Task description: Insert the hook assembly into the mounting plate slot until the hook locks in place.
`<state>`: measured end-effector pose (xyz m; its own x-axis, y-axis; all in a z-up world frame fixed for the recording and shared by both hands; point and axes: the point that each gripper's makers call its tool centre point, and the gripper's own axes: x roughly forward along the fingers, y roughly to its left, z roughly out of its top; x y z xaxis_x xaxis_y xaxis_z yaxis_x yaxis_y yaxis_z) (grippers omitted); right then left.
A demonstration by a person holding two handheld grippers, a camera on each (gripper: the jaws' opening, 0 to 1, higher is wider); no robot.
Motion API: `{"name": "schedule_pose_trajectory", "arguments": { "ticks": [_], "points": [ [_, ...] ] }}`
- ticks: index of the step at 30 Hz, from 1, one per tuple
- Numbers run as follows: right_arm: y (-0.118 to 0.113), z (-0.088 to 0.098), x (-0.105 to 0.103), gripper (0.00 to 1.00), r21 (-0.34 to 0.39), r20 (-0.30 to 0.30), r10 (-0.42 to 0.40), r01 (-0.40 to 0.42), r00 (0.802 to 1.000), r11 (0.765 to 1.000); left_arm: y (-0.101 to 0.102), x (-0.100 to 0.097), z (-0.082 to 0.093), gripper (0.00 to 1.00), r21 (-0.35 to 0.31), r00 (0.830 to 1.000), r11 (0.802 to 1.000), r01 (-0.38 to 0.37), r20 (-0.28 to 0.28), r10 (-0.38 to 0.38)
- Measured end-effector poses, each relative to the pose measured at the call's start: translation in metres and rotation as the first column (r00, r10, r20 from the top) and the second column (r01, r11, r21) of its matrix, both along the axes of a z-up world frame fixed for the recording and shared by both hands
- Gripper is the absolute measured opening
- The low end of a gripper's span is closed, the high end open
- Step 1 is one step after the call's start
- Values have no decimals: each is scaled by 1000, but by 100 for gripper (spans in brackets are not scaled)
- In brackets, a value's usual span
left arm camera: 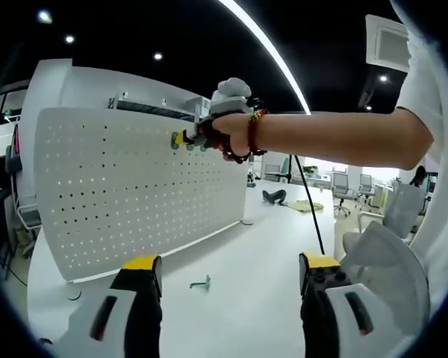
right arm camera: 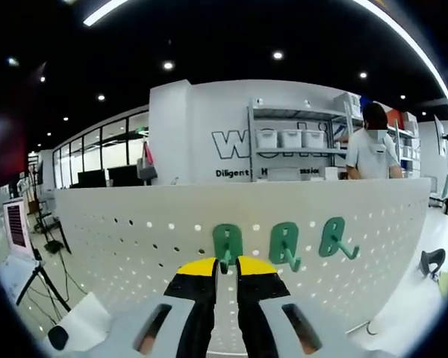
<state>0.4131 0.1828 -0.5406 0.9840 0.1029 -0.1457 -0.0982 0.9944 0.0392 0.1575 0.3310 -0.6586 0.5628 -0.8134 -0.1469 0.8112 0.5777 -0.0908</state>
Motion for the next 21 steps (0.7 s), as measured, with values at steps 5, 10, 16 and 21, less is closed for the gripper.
{"name": "schedule_pose_trajectory", "arguments": {
  "ticks": [5, 10, 16, 21],
  "points": [
    [-1, -5, -5, 8, 12, -6, 7, -7, 1000, 1000, -2, -1, -2, 77, 2, 1000, 1000, 6, -8, -6],
    [-1, -13, -16, 8, 10, -14, 16, -16, 1000, 1000, -6, -3, -4, 76, -8, 1000, 1000, 14, -20, -14],
    [-6, -31, -31, 8, 21, -35, 11, -11, 999, 1000, -9, -6, -6, 76, 3, 999, 1000, 24, -26, -24],
    [-12, -46, -46, 8, 36, -57, 3, -1, 998, 999, -14, -7, -6, 75, 12, 999, 999, 41, -25, -40]
  ]
}}
